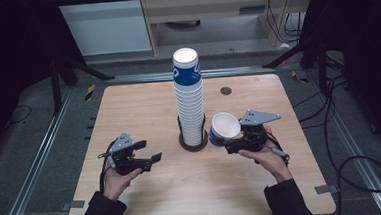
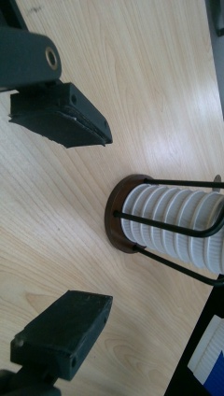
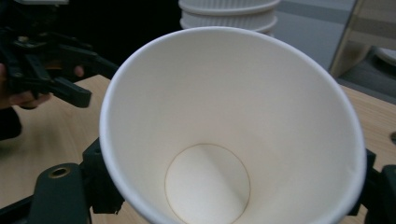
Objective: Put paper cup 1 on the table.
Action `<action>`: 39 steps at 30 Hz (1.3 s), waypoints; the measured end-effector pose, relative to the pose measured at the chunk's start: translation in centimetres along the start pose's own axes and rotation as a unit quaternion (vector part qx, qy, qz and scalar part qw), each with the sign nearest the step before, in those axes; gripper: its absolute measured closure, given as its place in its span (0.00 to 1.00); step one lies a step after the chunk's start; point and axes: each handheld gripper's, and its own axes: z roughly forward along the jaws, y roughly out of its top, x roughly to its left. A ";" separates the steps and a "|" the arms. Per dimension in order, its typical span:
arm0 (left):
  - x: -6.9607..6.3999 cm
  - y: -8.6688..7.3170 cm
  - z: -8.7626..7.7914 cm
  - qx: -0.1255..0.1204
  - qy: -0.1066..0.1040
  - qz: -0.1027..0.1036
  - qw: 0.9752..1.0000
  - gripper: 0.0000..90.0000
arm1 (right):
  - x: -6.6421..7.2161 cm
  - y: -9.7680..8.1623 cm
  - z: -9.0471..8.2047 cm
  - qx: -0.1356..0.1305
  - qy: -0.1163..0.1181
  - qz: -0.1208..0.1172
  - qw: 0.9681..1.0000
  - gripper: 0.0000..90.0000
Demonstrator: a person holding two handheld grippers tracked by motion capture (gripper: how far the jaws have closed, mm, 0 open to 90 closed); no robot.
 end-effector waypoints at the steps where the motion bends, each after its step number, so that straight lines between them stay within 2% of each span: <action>1: 0.0 0.0 0.0 0.000 0.000 0.000 1.000 0.20 | 0.0 0.0 0.0 0.000 0.000 0.000 1.000 0.22; 3: 0.1 0.0 -0.1 0.000 0.003 -0.003 1.000 0.20 | -0.4 0.0 -0.3 0.004 -0.022 0.004 1.000 0.22; 7: 0.4 0.0 -0.2 -0.001 0.008 -0.005 1.000 0.20 | -0.9 0.0 -0.5 0.006 -0.038 0.011 0.999 0.22; 8: 0.6 0.0 -0.3 -0.001 0.011 -0.008 1.000 0.20 | -1.3 -0.1 -0.7 0.013 -0.055 0.014 0.998 0.22; 12: 0.8 0.0 -0.5 -0.003 0.016 -0.012 1.000 0.20 | -2.3 -0.4 -0.9 0.022 -0.087 0.022 0.996 0.22; 13: 0.8 0.0 -0.5 -0.003 0.016 -0.012 1.000 0.20 | -2.3 -0.4 -0.9 0.022 -0.087 0.022 0.996 0.22; 14: 1.0 -0.1 -0.6 -0.003 0.020 -0.013 1.000 0.20 | -2.9 -0.6 -1.0 0.032 -0.108 0.023 0.993 0.22; 15: 1.0 -0.1 -0.6 -0.003 0.020 -0.013 1.000 0.20 | -2.9 -0.6 -1.0 0.032 -0.108 0.023 0.993 0.22; 16: 1.1 -0.1 -0.7 -0.005 0.024 -0.015 1.000 0.20 | -3.4 -0.8 -1.1 0.038 -0.124 0.025 0.991 0.22; 21: 1.4 -0.1 -0.9 -0.007 0.032 -0.017 0.999 0.20 | -4.7 -1.4 -1.1 0.053 -0.158 0.031 0.986 0.22; 23: 1.4 -0.1 -0.9 -0.007 0.033 -0.018 0.999 0.20 | -5.0 -1.6 -1.1 0.056 -0.162 0.033 0.985 0.22; 24: 1.4 -0.1 -0.9 -0.006 0.034 -0.018 0.999 0.20 | -5.6 -2.1 -1.1 0.061 -0.176 0.035 0.982 0.22; 27: 1.4 -0.1 -0.9 -0.007 0.036 -0.017 0.999 0.20 | -6.5 -2.9 -0.9 0.073 -0.187 0.040 0.979 0.22; 28: 1.4 -0.1 -0.9 -0.007 0.036 -0.018 0.999 0.20 | -6.5 -2.9 -0.9 0.073 -0.187 0.040 0.979 0.22; 30: 1.5 -0.2 -0.9 -0.007 0.037 -0.019 0.999 0.20 | -7.4 -3.8 -0.8 0.082 -0.197 0.046 0.976 0.22; 33: 1.5 -0.2 -0.8 -0.006 0.037 -0.017 0.999 0.20 | -7.9 -4.2 -0.9 0.084 -0.201 0.052 0.974 0.22; 35: 1.5 -0.2 -0.8 -0.003 0.038 -0.014 0.999 0.20 | -8.6 -4.8 -0.8 0.096 -0.210 0.056 0.971 0.22; 39: 1.5 -0.2 -0.8 -0.003 0.038 -0.014 0.999 0.20 | -9.0 -5.3 -0.6 0.106 -0.211 0.056 0.970 0.22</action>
